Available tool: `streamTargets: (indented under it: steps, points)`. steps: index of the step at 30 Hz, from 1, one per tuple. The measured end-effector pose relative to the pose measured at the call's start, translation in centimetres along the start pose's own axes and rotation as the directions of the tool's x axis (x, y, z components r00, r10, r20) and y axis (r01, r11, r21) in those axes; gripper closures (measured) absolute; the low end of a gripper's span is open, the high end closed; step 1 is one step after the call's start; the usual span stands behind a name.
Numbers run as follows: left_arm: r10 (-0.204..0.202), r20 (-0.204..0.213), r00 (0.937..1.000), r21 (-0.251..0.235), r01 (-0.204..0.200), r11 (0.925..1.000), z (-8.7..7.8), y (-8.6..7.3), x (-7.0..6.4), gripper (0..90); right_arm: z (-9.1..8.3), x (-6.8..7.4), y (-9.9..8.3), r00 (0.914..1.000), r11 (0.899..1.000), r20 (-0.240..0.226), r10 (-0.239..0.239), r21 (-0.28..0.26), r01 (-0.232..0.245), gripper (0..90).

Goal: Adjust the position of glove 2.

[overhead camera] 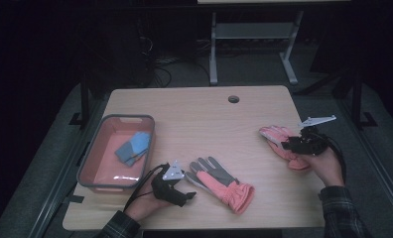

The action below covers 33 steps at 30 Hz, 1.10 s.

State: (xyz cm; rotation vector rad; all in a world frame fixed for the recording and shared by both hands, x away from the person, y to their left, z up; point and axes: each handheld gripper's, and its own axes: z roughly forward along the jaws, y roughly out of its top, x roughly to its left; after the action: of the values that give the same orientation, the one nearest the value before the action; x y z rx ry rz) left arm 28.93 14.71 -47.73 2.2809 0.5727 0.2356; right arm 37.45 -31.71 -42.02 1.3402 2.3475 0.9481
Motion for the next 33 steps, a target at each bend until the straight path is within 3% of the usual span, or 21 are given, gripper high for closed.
streamTargets:
  steps: [5, 7, 13, 16, 24, 33]
  points:
    - [0.0, 0.0, 1.0, 0.0, 0.0, 1.0, 0.0, 0.0, 0.0, 12.4, 1.0, -0.3, -0.7, 0.9999, 0.999, -0.001, 0.013, 0.036, -0.013, 55.8]
    - [0.0, 0.0, 1.0, 0.0, 0.0, 1.0, 0.0, 0.0, 0.0, 12.4, 1.8, -0.1, -1.0, 0.9999, 0.998, 0.01, -0.006, 0.065, 0.005, 56.4]
    - [-0.001, 0.0, 1.0, 0.0, 0.001, 1.0, 0.0, 0.0, 0.0, 12.4, 2.4, 0.3, -1.2, 0.9975, 0.995, 0.038, -0.059, 0.08, 0.056, 72.4]
    - [-0.001, -0.001, 1.0, 0.0, 0.001, 1.0, 0.0, 0.0, 0.0, 12.4, 2.3, 0.3, -1.2, 0.9981, 0.995, 0.03, -0.053, 0.082, 0.051, 78.0]
    - [-0.001, -0.001, 1.0, 0.0, 0.001, 1.0, 0.0, 0.0, 0.0, 12.4, 1.3, 0.2, -0.9, 0.9984, 0.996, 0.021, -0.052, 0.07, 0.051, 81.4]
    - [-0.008, -0.001, 1.0, -0.005, 0.008, 1.0, 0.1, 0.0, 0.0, 12.4, -0.2, 1.0, 0.0, 0.9981, 0.998, -0.001, -0.061, 0.011, 0.061, 81.8]
